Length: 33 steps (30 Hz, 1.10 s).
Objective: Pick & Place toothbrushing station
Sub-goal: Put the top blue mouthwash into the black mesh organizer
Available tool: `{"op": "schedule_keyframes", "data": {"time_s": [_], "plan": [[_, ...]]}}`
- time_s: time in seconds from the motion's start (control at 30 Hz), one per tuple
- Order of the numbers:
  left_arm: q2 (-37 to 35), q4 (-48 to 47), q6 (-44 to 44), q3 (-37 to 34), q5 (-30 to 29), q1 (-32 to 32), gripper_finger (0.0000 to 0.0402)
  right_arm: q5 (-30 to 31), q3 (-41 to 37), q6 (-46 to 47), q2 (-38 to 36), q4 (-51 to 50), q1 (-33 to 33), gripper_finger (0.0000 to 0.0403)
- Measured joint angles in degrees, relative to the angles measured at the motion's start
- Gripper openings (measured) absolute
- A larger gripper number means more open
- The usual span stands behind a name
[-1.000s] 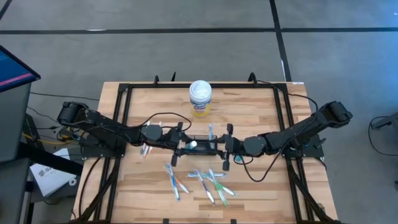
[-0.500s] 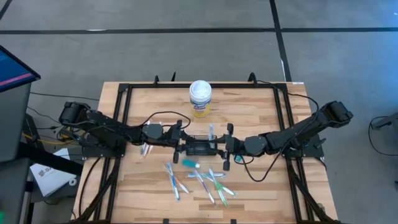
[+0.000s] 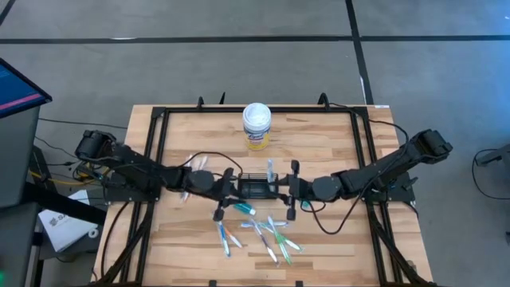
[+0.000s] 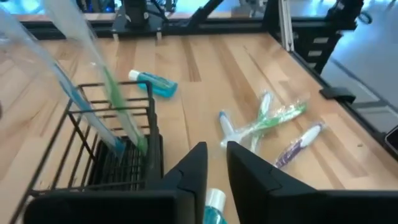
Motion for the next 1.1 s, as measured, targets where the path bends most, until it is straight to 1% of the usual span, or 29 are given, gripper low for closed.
{"op": "schedule_keyframes", "data": {"time_s": [0.17, 0.3, 0.4, 0.5, 0.63, 0.73, 0.8, 0.9, 1.03, 1.1], "plan": [[0.0, -5.47, 3.69, 1.97, -5.14, -3.09, 0.0094, 0.01, 0.0, 0.02, 0.0, 0.59, -0.32, 0.0108], [0.0, -12.49, 4.53, 4.49, -10.21, -4.53, 0.0114, -0.01, 0.0, 0.02, 0.02, 0.59, -0.3, 0.0107], [0.17, -14.6, 4.51, 5.85, -11.36, -5.23, 0.0121, 0.0, 0.0, 0.02, 0.02, 0.6, -0.3, 0.0107], [2.44, -15.17, 5.23, 6.98, -12.46, -6.08, 0.0122, 0.01, 0.0, 0.02, 0.02, 0.61, -0.31, 0.0107], [8.45, -15.51, 7.35, 9.59, -12.94, -7.23, 0.012, -0.01, 0.0, 0.04, 0.02, 0.45, -0.29, 0.0107], [12.54, -17.75, 7.85, 12.15, -14.63, -8.07, 0.0122, -0.01, 0.0, 0.04, 0.04, 0.13, -0.28, 0.0107], [14.04, -20.47, 9.37, 13.76, -16.15, -8.75, 0.0124, 0.0, 0.0, 0.06, 0.04, 0.13, -0.22, 0.0107], [16.15, -21.74, 11.14, 15.94, -19.5, -9.77, 0.0127, -0.01, 0.0, 0.04, 0.04, -0.09, -0.18, 0.0107], [18.83, -21.75, 14.81, 18.53, -20.3, -10.76, 0.013, -0.01, 0.0, 0.06, 0.04, -0.38, -0.17, 0.0107], [20.54, -23.28, 15.07, 19.57, -20.44, -10.98, 0.0129, -0.01, 0.0, 0.08, 0.04, -0.37, -0.19, 0.0107]]}}
